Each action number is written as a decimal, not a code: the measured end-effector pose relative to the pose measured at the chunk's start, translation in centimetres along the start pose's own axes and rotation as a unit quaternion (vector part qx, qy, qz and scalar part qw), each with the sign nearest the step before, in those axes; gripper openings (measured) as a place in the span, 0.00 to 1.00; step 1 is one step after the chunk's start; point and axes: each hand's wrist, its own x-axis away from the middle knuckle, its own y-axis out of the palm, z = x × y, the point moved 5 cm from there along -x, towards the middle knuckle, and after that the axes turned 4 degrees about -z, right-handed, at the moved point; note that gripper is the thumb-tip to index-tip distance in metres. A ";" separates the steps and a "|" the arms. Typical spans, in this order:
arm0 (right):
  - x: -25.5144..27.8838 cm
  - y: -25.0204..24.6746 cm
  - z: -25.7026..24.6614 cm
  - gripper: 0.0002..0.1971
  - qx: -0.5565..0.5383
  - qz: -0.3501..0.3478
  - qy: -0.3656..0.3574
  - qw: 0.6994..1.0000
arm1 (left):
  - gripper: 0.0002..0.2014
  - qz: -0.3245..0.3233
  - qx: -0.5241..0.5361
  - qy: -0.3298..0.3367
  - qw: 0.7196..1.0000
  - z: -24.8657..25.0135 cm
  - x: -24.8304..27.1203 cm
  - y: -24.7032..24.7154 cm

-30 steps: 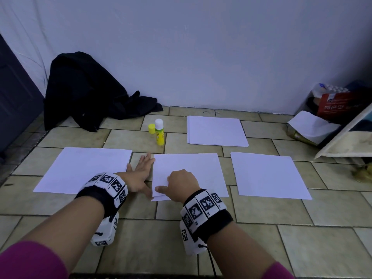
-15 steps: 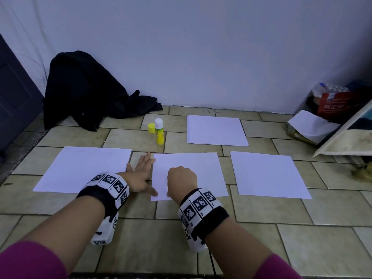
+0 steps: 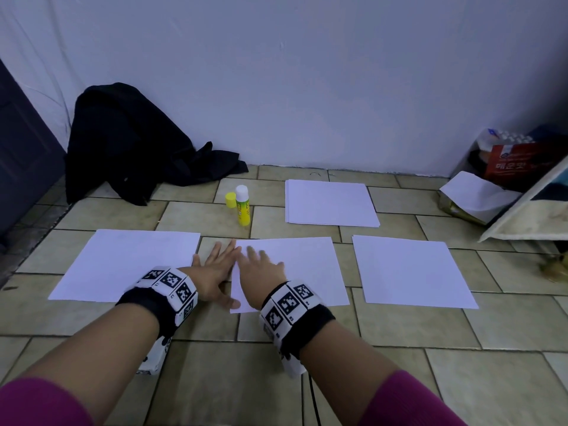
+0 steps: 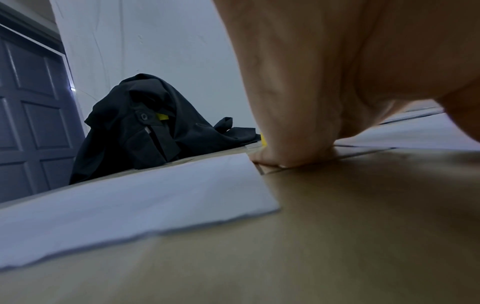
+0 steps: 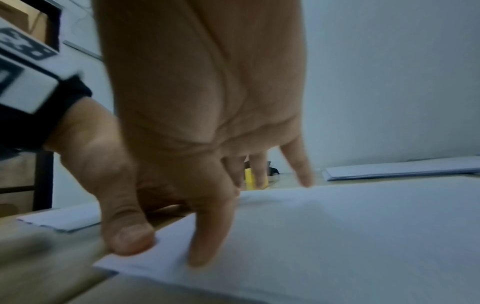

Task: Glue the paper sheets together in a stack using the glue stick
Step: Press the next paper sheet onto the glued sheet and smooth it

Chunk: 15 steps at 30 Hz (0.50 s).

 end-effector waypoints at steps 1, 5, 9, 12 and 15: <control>-0.4 0.3 -0.2 0.35 -0.001 -0.023 -0.031 0.999 | 0.61 -0.002 0.000 -0.002 1.000 0.0 0.0 0.0; -1.6 0.6 1.9 0.51 0.015 -0.089 -0.068 0.994 | 0.61 -0.003 -0.038 -0.029 0.999 0.2 0.1 -0.4; -1.4 0.1 6.0 0.56 -0.033 -0.065 -0.038 0.997 | 0.63 -0.014 -0.106 -0.073 0.992 0.6 -0.3 -1.0; -0.7 -0.1 9.5 0.56 -0.068 -0.058 0.016 0.996 | 0.63 -0.011 -0.153 -0.099 0.983 0.9 -0.5 -1.4; 0.1 -0.5 13.2 0.53 -0.103 -0.045 0.083 0.990 | 0.62 -0.009 -0.183 -0.105 0.978 1.1 -0.5 -1.3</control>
